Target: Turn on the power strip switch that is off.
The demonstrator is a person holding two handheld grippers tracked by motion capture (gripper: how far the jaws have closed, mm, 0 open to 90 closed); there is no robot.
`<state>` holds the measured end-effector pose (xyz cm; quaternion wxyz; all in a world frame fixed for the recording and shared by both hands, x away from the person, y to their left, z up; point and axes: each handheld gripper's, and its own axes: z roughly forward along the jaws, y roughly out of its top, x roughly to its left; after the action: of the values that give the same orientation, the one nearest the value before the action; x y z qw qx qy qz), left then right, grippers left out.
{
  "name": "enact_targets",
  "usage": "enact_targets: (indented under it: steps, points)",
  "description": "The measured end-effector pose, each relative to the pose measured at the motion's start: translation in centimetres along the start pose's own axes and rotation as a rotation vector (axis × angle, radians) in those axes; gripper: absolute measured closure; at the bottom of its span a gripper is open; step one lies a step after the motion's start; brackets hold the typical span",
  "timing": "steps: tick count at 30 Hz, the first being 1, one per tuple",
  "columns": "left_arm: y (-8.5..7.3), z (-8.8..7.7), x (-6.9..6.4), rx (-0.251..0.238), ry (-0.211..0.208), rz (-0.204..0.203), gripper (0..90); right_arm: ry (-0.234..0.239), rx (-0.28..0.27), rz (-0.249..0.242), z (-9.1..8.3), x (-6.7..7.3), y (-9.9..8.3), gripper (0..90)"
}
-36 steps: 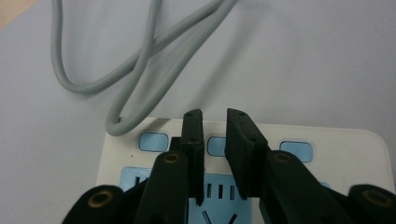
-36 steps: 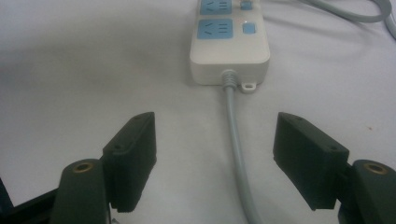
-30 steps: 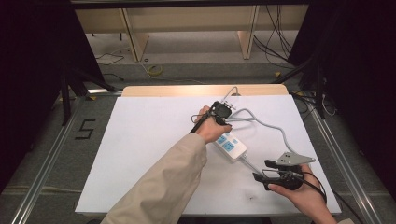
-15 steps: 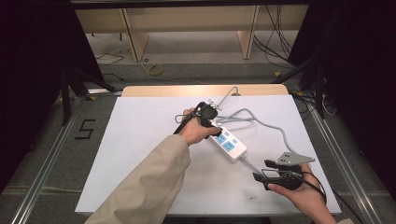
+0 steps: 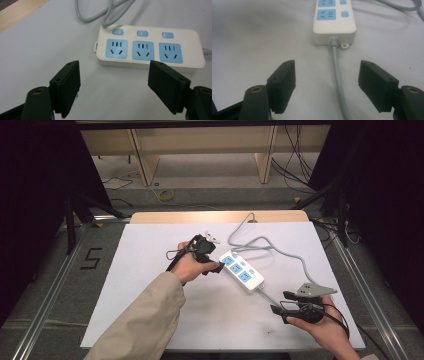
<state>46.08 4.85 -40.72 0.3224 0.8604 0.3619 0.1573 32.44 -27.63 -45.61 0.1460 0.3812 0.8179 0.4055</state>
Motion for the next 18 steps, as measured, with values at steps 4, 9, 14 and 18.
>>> enact_targets:
  steps: [4,9,14,18]
  points:
    - [-1.0,-0.9,0.3,-0.019,-0.001,-0.004,24.0,-0.002,0.002,0.000,0.0,0.0,0.0,30.5]
    - [-2.4,-1.9,0.8,-0.034,0.001,-0.007,22.0,-0.001,0.005,0.001,0.1,0.0,0.0,30.5]
    - [-3.5,-2.7,1.1,-0.056,-0.003,-0.011,20.6,-0.001,0.003,0.002,0.1,0.0,0.0,30.4]
    - [-4.7,-3.3,1.3,-0.081,-0.019,-0.020,19.4,0.000,0.003,0.004,0.1,0.0,0.0,30.3]
